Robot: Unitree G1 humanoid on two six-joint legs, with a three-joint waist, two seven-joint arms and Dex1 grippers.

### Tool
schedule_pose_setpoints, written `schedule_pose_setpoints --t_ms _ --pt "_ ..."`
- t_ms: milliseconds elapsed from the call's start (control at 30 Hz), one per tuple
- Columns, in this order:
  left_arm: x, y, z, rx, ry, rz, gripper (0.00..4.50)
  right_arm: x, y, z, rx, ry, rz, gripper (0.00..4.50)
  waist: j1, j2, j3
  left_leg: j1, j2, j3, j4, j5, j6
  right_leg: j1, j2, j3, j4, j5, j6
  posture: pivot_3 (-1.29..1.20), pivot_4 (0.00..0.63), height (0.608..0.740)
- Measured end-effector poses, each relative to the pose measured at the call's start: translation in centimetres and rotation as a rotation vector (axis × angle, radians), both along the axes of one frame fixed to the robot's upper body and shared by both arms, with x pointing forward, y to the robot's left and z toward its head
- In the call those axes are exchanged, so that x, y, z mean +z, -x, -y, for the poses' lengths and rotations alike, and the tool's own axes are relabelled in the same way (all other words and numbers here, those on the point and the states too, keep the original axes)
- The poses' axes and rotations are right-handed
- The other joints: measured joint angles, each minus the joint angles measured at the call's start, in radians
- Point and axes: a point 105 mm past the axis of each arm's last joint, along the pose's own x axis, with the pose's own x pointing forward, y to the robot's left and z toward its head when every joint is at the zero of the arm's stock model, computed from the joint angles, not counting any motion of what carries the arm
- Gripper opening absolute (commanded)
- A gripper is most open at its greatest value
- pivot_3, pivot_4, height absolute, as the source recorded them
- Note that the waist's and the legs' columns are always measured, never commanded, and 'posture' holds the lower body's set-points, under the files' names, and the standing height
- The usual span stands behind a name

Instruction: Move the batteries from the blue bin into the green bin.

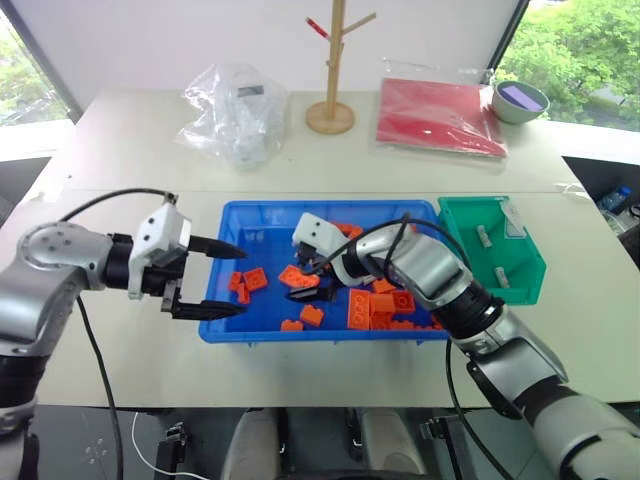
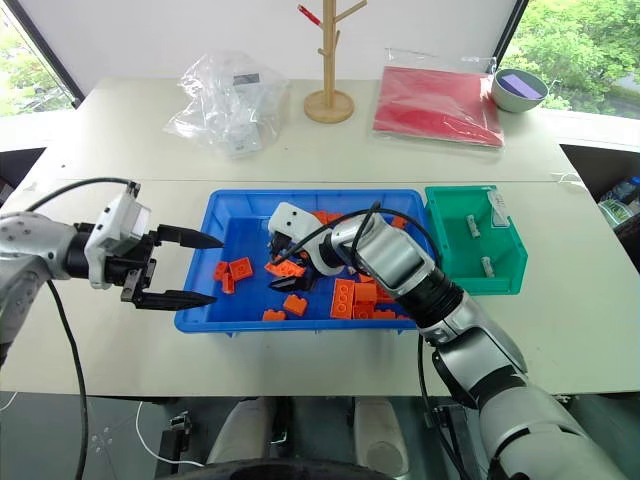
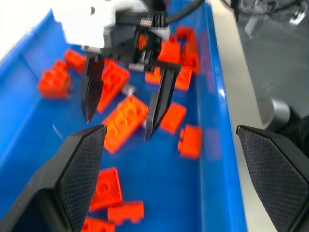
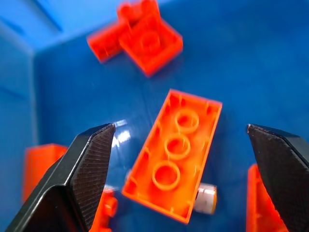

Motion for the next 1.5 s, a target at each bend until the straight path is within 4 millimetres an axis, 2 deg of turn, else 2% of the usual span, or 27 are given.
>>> schedule_pose_setpoints --t_ms 100,167,233,333,367,567,733,800,833,933,1067,1167,1233,1300,1400,1500 --pt "-1.2 -0.5 -0.9 0.042 -0.007 0.016 4.5 0.0 -0.1 0.0 0.008 0.005 0.015 4.47 0.0 0.0 0.0 0.0 0.0 0.0 0.0 0.0 0.0 0.0 0.0 0.0 0.0 0.0 0.0 0.0 0.15 0.736" --pt "-1.3 -0.6 -1.0 0.049 -0.003 0.027 4.5 -0.1 -0.2 -0.1 0.014 0.009 0.027 3.96 0.0 0.0 0.0 0.0 0.0 0.0 0.0 0.0 0.0 0.0 0.0 0.0 0.0 0.0 0.0 0.0 0.15 0.736" --pt "-1.3 -0.8 -1.0 0.06 0.004 0.033 4.5 -0.2 -0.4 -0.1 0.013 0.009 0.037 3.18 0.0 0.0 0.0 0.0 0.0 0.0 0.0 0.0 0.0 0.0 0.0 0.0 0.0 0.0 0.0 0.0 0.15 0.736" --pt "-1.1 -0.9 -1.0 0.071 0.013 0.04 4.5 -0.3 -0.3 -0.5 0.018 0.0 0.028 1.6 0.0 0.0 0.0 0.0 0.0 0.0 0.0 0.0 0.0 0.0 0.0 0.0 0.0 0.0 0.0 0.0 0.15 0.736" --pt "-1.0 -0.9 -1.1 0.075 0.016 0.045 4.5 -0.3 -0.2 -0.6 0.021 -0.002 0.024 1.22 0.0 0.0 0.0 0.0 0.0 0.0 0.0 0.0 0.0 0.0 0.0 0.0 0.0 0.0 0.001 0.0 0.15 0.736" --pt "-0.8 -1.1 -1.1 0.093 0.029 0.059 4.5 0.3 -0.1 -1.2 0.022 -0.041 -0.003 1.25 0.0 0.0 0.0 0.0 0.001 0.0 0.0 0.0 0.0 0.0 0.0 0.0 0.0 0.001 0.001 0.0 0.15 0.736" --pt "-0.7 -1.2 -0.6 0.095 0.058 0.058 4.5 3.3 -1.0 -4.4 0.064 -0.132 0.062 1.25 -0.007 0.0 0.0 0.0 0.001 -0.001 -0.001 0.0 0.0 0.0 0.0 -0.001 0.0 0.001 0.003 0.0 0.15 0.736" --pt "-0.5 -1.2 -0.4 0.092 0.065 0.063 4.5 3.4 -1.4 -5.5 0.078 -0.142 0.09 2.34 -0.008 0.0 0.0 0.0 0.001 -0.001 -0.001 0.0 0.0 0.0 0.0 -0.001 0.0 0.001 0.002 0.0 0.15 0.736" --pt "-0.4 -1.2 -0.3 0.09 0.071 0.066 4.5 3.2 -1.5 -5.7 0.078 -0.141 0.089 2.66 -0.006 0.0 0.0 0.0 0.001 -0.001 -0.001 0.0 0.0 0.0 0.0 -0.001 0.0 0.001 0.003 0.0 0.15 0.736" --pt "-0.4 -1.2 0.1 0.088 0.084 0.072 4.5 2.4 -1.7 -5.8 0.09 -0.104 0.101 4.22 -0.001 0.0 0.0 0.0 0.0 -0.001 -0.001 0.0 0.0 0.0 -0.001 -0.001 0.0 0.001 0.002 0.0 0.15 0.736" --pt "-0.2 -1.1 0.5 0.08 0.092 0.082 4.5 2.9 -1.8 -4.5 0.1 -0.084 0.109 4.22 0.001 0.0 0.0 -0.001 0.0 -0.001 -0.001 0.0 0.0 0.0 -0.002 -0.001 -0.001 0.001 0.002 0.0 0.15 0.736" --pt "-0.3 -1.1 0.5 0.079 0.091 0.081 4.5 4.2 -1.9 -1.3 0.064 -0.067 0.148 4.22 0.005 -0.001 0.0 -0.001 0.0 -0.003 -0.001 0.0 0.0 0.001 -0.002 -0.002 -0.001 0.001 0.001 0.0 0.15 0.736" --pt "-0.4 -1.1 0.4 0.08 0.09 0.081 4.5 3.7 -1.4 0.8 0.033 -0.042 0.132 4.22 0.003 -0.001 0.0 -0.001 0.0 -0.003 -0.001 0.0 0.0 0.0 -0.002 -0.002 -0.001 0.0 0.0 0.0 0.15 0.736" --pt "-0.3 -1.1 0.5 0.078 0.091 0.081 4.5 2.8 -0.5 1.9 0.017 -0.02 0.093 4.38 -0.002 -0.001 0.0 0.0 0.001 -0.003 -0.001 0.0 0.0 0.0 -0.001 -0.001 -0.001 0.0 0.0 0.0 0.15 0.736" --pt "-0.3 -1.3 0.6 0.073 0.097 0.081 4.5 1.9 1.1 2.3 0.024 -0.012 0.047 4.38 -0.006 -0.001 0.0 0.0 0.001 -0.004 -0.001 0.0 0.0 0.0 0.0 -0.002 0.0 0.0 0.0 0.0 0.15 0.736" --pt "-0.4 -1.4 1.1 0.055 0.095 0.076 4.5 2.1 1.4 2.2 0.016 -0.01 0.066 4.38 -0.004 -0.001 0.0 0.0 0.001 -0.004 -0.001 0.0 0.0 0.0 0.0 -0.002 0.0 0.0 0.0 0.0 0.15 0.736"
